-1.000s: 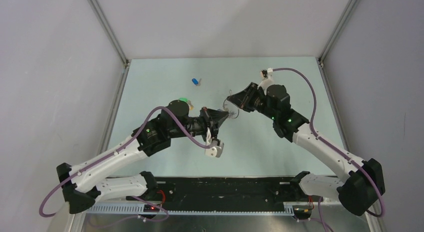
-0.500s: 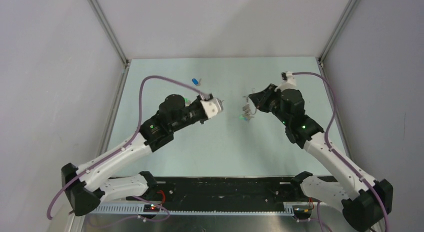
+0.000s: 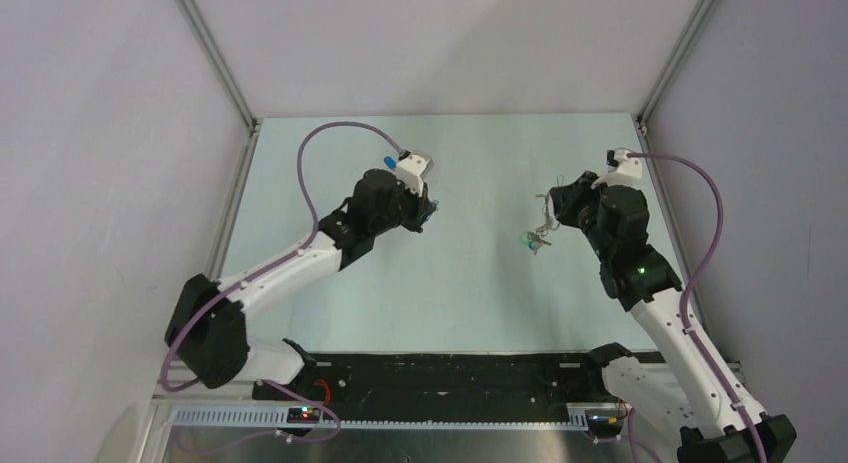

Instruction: Remove the keys from the keyring

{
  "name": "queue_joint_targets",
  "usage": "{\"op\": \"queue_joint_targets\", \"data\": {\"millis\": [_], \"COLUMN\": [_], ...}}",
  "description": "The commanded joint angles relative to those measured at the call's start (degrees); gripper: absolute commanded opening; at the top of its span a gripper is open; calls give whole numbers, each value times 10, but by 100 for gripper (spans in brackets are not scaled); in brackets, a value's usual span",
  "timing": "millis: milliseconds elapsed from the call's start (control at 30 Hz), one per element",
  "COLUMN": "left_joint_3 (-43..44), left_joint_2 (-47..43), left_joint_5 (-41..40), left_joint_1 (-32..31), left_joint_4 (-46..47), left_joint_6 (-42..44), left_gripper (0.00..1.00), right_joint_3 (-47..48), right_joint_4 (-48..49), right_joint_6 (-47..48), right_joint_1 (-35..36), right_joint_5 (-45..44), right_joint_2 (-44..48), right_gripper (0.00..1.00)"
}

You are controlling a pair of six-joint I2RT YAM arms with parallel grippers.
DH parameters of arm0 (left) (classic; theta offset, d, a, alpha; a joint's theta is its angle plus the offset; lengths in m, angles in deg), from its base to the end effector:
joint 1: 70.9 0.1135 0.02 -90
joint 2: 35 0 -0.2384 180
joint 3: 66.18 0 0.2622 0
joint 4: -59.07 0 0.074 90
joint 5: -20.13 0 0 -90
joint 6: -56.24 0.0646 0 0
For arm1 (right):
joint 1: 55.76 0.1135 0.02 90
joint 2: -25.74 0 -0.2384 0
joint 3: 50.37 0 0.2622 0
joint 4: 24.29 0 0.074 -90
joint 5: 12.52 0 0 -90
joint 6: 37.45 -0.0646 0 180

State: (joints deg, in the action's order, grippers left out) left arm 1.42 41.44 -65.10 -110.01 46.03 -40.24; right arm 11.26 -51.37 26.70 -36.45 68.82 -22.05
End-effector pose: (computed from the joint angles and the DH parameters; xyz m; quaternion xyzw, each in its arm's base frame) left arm 0.2694 -0.2260 0.2534 0.2549 0.7879 -0.2486 0.5025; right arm 0.2378 0.0730 0.3212 0.0914 0.7777 0.1831 0.5944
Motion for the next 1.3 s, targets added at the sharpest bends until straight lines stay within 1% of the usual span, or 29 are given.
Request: {"op": "queue_joint_targets", "data": {"millis": [0, 33, 200, 300, 367, 433, 467, 500, 533, 567, 633, 700, 733, 767, 800, 833, 867, 900, 933, 967, 1000, 1067, 1133, 1267], "left_joint_3": [20, 35, 102, 136, 152, 162, 164, 163, 154, 148, 122, 90, 70, 61, 44, 36, 18, 9, -12, -26, -52, -99, -143, -214], "left_joint_2": [66, 97, 197, 255, 277, 284, 279, 274, 254, 243, 198, 144, 107, 90, 56, 41, 10, -4, -30, -49, -68, -102, -130, -169], "left_joint_5": [-20, -20, -35, -10, -9, -11, -11, -7, -5, -1, 5, 13, 15, 20, 25, 32, 55, 69, 110, 132, 169, 204, 228, 237], "left_joint_1": [44, 57, 70, 106, 123, 131, 132, 133, 132, 130, 125, 113, 108, 98, 92, 80, 74, 61, 55, 43, 38, 12, 2, -1], "left_joint_4": [26, 26, 26, 30, 33, 33, 33, 33, 34, 36, 45, 60, 67, 70, 76, 81, 98, 109, 136, 153, 193, 249, 297, 368], "left_joint_6": [-66, -75, -100, -151, -163, -165, -165, -164, -162, -159, -146, -119, -95, -82, -61, -50, -28, -18, 2, 9, 21, 41, 59, 70], "left_gripper": [0, 0, 0, 1, 3, 12, 37, 55, 88, 97, 99, 100, 100, 100, 100, 100, 100, 100, 100, 100, 100, 100, 100, 100], "right_joint_3": [5, 6, 22, 28, 28, 28, 28, 29, 28, 28, 28, 29, 28, 28, 28, 28, 28, 29, 29, 29, 31, 41, 58, 93], "right_joint_4": [7, 8, -9, -22, -25, -23, -22, -19, -17, -14, -1, 22, 41, 51, 72, 83, 107, 120, 148, 158, 172, 184, 187, 209], "right_joint_6": [17, 17, 21, 16, 10, 8, 8, 8, 9, 10, 19, 29, 30, 31, 30, 24, 21, 15, 14, 16, 20, 39, 61, 59], "right_joint_1": [-10, -11, -15, -15, -15, -15, -15, -15, -15, -15, -15, -15, -15, -15, -15, -15, -14, -10, -6, 6, 14, 43, 85, 123], "right_joint_5": [-1, 5, 18, 21, 22, 24, 28, 30, 32, 33, 58, 123, 175, 200, 250, 273, 317, 334, 359, 367, 374, 375, 373, 386], "right_joint_2": [24, 27, 31, 31, 30, 28, 27, 27, 28, 28, 26, 19, 17, 11, 8, 2, -1, -7, -9, -11, -11, -13, -19, -30], "right_gripper": [0, 0, 0, 0, 0, 0, 0, 0, 0, 0, 0, 0, 0, 0, 0, 0, 0, 0, 0, 0, 0, 0, 0, 0]}}
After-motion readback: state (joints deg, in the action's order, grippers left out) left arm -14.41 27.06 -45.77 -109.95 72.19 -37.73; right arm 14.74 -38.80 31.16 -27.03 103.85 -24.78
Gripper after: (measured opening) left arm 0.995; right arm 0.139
